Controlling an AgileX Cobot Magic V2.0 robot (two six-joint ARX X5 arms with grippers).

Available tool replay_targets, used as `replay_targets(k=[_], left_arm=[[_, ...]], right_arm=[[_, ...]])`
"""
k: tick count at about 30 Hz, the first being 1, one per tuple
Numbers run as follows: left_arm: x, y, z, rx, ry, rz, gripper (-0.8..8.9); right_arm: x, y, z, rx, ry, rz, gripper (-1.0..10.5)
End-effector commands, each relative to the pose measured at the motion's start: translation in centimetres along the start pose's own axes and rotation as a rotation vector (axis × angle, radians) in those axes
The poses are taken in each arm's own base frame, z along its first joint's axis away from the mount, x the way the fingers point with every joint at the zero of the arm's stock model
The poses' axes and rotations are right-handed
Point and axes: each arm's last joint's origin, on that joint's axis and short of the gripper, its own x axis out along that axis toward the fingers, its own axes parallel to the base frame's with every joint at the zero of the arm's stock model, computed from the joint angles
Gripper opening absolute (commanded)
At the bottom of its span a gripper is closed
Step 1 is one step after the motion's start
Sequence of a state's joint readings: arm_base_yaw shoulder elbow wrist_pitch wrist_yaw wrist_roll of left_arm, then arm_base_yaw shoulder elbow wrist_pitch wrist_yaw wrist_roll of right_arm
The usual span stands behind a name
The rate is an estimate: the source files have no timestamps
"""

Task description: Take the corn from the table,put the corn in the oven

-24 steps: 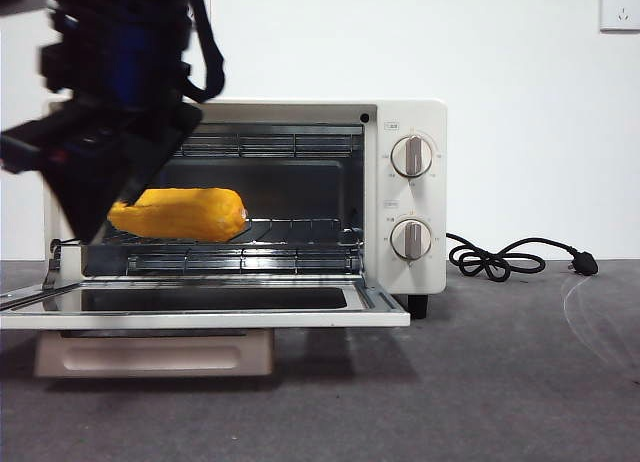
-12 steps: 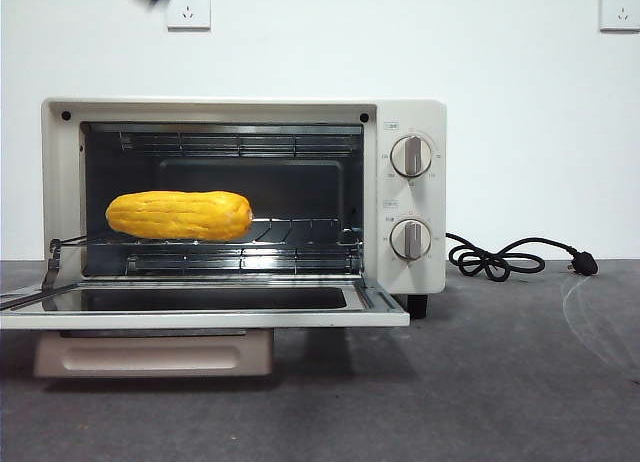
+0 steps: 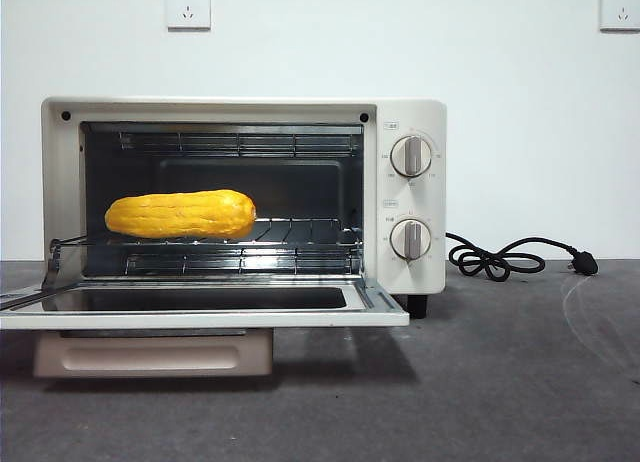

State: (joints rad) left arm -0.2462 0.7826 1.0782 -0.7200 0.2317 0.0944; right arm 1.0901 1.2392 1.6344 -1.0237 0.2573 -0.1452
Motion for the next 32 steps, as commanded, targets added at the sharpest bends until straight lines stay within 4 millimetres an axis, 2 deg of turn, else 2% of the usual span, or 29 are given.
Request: replay_targets(k=[1, 11, 17, 23, 32], left_arm=[[0.6, 0.8, -1.3, -0.078, 0.014, -0.043, -0.08], [1.8, 4.0, -5.9, -0.3, 0.072, -0.119, -0.08], [2.6, 5.3, -7.6, -0.38, 0.117, -0.077, -0.08], [3.9, 6.5, -8.5, -0.433, 0.183, -0.087, -0.08], [6.5, 8.7, -10.0, -0.521, 0.297, -0.087, -0.08]], right_arm=[[0.1, -1.8, -0.4, 0.071, 0.0, 0.005, -0.1], [1.3, -10.3, -4.4, 0.387, 0.125, 0.084, -0.1], [1.0, -13.9, -7.3, 0.521, 0.113, 0.181, -0.1], [2.6, -15.0, -10.8, 0.607, 0.147, 0.22, -0.1], [7.2, -14.0, -16.0, 0.675, 0.227, 0.271, -0.1]])
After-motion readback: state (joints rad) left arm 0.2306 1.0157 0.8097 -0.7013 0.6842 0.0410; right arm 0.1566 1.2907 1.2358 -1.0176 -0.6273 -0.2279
